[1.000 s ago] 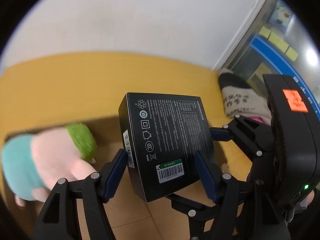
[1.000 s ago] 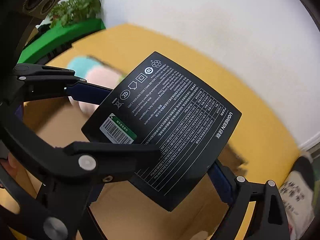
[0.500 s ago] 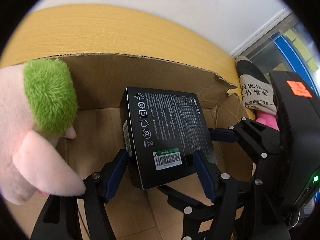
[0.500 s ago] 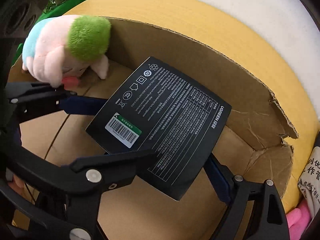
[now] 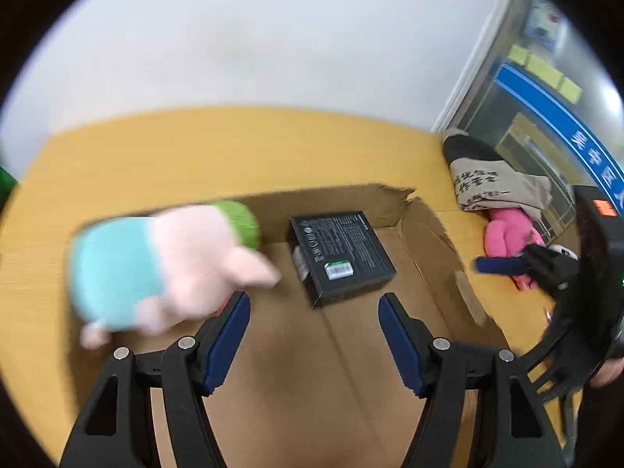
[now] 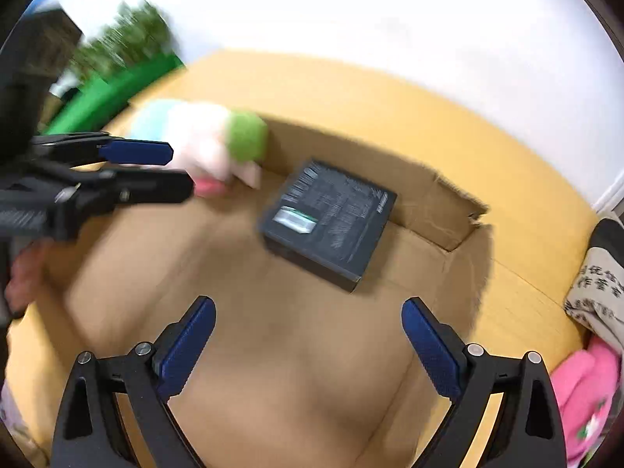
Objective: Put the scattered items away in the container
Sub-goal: 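Open both grippers to release the black box into the cardboard box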
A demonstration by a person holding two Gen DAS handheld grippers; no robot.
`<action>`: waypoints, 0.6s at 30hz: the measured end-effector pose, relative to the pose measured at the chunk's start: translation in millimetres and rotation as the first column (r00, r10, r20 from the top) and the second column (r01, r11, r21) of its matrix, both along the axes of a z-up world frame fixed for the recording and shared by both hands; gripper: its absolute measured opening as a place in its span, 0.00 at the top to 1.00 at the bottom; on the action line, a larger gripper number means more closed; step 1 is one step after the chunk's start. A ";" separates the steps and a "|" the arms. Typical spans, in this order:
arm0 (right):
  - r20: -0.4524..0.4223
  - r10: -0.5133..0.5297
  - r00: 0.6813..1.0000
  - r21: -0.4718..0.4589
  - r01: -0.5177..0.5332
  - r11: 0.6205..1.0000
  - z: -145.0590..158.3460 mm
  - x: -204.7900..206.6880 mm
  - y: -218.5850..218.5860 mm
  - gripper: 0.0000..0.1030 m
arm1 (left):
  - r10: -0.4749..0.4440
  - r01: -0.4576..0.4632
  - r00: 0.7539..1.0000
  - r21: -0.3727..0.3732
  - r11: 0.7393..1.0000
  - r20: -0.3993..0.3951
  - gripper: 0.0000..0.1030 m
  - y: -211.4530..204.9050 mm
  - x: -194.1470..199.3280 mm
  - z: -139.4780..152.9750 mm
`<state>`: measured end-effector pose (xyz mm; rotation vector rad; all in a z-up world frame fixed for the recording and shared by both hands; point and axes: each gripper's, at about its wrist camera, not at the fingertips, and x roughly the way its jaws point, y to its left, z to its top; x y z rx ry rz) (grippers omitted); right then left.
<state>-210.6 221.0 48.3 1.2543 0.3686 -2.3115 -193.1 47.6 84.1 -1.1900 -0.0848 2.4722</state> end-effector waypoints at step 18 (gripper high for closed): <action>0.084 -0.190 0.978 -0.207 0.204 0.957 -77.0 163.7 30.7 0.01 | 0.049 -0.053 0.998 -0.157 0.986 -0.030 0.24 -71.8 146.2 -39.7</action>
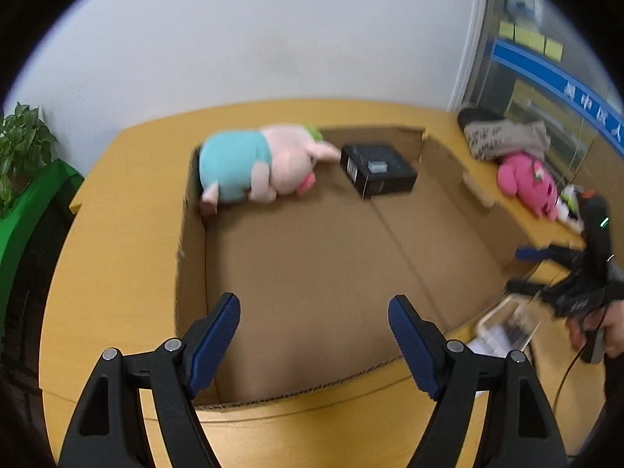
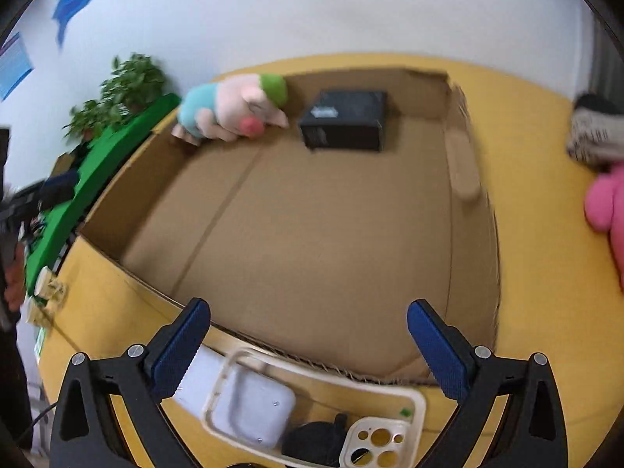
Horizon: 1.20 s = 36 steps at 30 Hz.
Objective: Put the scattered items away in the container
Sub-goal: 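Open both grippers to release the black box into the cardboard box, then move both grippers back toward the clear phone case on the table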
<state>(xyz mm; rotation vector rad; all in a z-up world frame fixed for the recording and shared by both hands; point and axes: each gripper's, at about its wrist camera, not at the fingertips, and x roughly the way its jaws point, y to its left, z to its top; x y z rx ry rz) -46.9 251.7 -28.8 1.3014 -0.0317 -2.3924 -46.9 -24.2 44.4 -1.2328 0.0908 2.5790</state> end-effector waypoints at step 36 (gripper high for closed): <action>-0.197 -0.125 0.972 0.052 0.137 0.989 -2.5 20.4 -7.9 0.00 | 0.063 -0.062 0.997 0.031 0.998 -0.034 0.19 -7.9 32.9 -51.9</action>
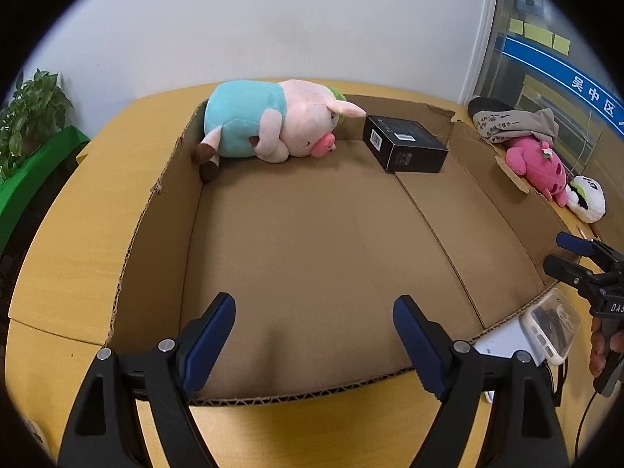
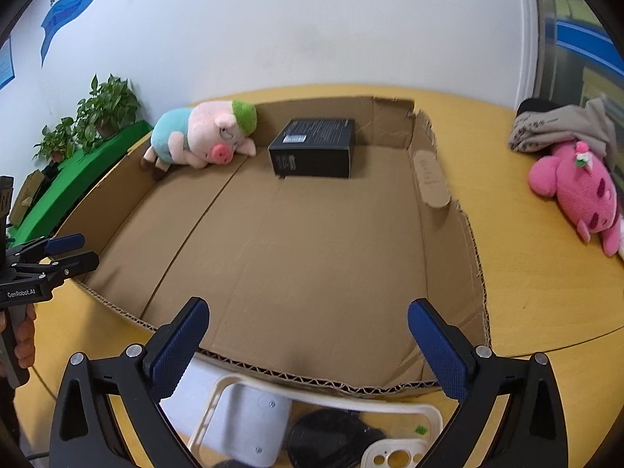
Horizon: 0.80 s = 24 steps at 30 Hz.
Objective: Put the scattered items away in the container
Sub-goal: 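Move both grippers back toward the clear phone case on the table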
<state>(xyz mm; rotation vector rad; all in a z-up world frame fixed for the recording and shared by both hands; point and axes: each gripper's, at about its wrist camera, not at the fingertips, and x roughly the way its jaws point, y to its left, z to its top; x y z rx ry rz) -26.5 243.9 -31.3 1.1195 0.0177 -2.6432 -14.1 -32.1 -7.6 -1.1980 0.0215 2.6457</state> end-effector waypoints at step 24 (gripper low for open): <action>-0.105 -0.040 0.994 0.012 0.042 0.999 -3.1 9.6 3.7 0.00 | 0.018 -0.019 0.998 -0.009 1.000 -0.063 0.17 -1.0 -4.2 -3.0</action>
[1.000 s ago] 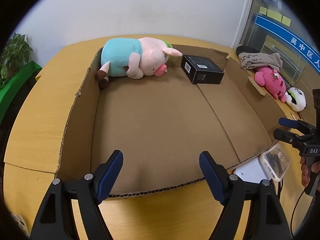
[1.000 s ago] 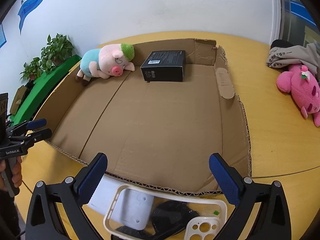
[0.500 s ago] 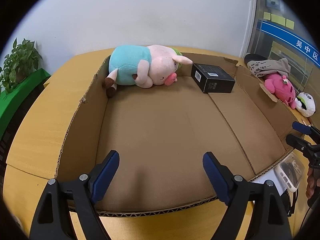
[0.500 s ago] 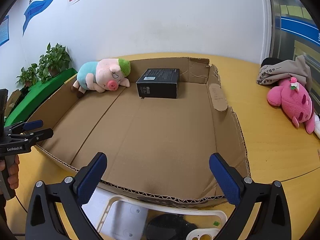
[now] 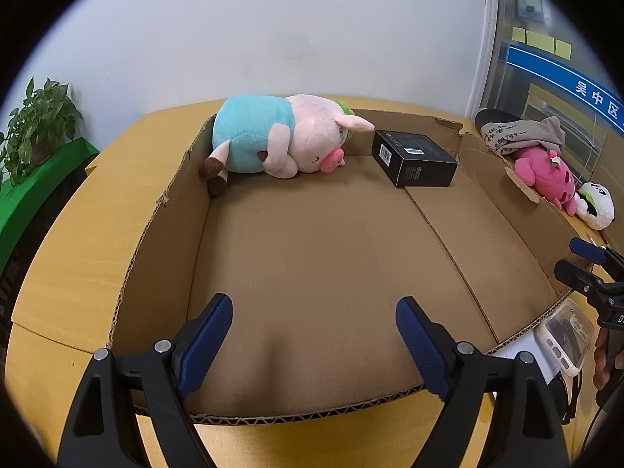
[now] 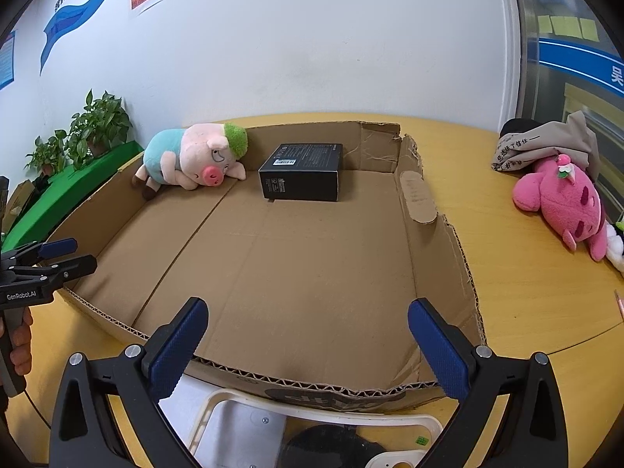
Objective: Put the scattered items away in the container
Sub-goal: 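Move both grippers back toward the clear phone case on the table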
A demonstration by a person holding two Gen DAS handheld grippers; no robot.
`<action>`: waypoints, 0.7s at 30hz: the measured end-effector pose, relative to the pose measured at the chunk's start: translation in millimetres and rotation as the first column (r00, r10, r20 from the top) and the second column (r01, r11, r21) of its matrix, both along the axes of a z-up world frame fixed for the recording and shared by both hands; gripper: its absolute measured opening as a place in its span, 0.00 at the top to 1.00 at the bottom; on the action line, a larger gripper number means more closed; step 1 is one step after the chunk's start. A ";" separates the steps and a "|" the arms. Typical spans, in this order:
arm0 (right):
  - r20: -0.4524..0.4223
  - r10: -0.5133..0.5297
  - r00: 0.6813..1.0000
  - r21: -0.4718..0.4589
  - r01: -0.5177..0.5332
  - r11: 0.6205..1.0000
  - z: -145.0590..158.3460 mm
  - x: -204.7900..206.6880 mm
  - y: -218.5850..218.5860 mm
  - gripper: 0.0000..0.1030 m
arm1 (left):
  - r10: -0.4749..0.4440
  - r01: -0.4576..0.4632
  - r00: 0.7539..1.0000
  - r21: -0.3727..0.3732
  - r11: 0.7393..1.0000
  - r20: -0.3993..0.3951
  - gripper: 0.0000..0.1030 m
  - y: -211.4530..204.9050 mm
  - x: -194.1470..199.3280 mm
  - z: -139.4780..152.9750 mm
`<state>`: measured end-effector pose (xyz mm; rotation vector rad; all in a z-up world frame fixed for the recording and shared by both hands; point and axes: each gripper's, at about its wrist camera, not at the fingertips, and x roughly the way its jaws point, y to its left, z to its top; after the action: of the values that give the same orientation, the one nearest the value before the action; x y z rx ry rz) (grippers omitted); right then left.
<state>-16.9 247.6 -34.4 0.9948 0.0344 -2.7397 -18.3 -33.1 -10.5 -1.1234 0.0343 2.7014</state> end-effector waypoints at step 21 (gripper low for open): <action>0.022 0.066 0.998 -0.041 -0.065 0.997 32.1 28.4 1.5 0.00 | -0.046 0.053 0.996 0.079 0.995 -0.082 0.17 26.5 35.9 55.0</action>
<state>11.4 249.1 -2.4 0.9967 0.0077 -2.6586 17.6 -6.6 44.4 -0.9777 -0.0341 2.6771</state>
